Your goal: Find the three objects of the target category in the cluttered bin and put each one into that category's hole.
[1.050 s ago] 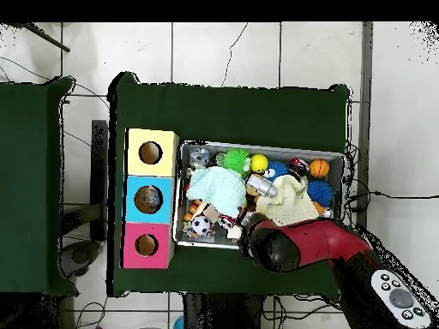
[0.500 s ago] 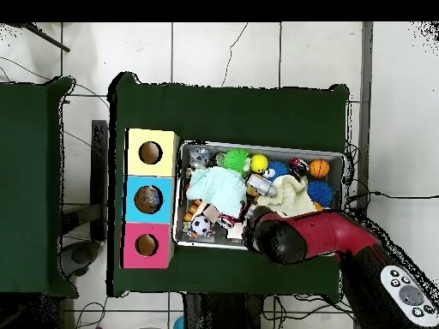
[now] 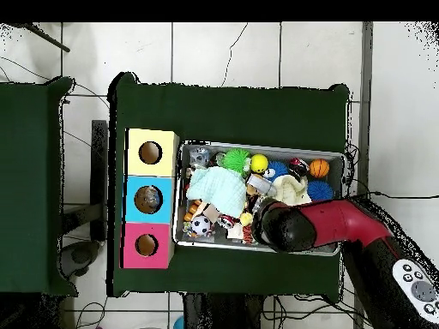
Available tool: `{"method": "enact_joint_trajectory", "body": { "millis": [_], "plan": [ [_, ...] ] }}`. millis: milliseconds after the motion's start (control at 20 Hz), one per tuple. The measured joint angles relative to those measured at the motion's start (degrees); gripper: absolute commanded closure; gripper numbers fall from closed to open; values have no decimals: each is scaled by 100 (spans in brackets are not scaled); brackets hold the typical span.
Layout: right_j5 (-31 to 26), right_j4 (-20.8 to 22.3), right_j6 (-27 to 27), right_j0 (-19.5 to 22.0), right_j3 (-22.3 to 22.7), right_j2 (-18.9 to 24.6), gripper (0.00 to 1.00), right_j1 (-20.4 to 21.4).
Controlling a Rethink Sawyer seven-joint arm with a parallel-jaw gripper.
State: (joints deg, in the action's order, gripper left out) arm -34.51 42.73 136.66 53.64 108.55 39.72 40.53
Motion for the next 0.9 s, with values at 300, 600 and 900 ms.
{"method": "enact_joint_trajectory", "body": {
  "millis": [300,600,900],
  "plan": [
    [-67,3,-177,71,-41,109,0,29],
    [-66,36,-356,199,-41,169,0,35],
    [-67,207,-619,488,-41,169,0,-31]
  ]
}}
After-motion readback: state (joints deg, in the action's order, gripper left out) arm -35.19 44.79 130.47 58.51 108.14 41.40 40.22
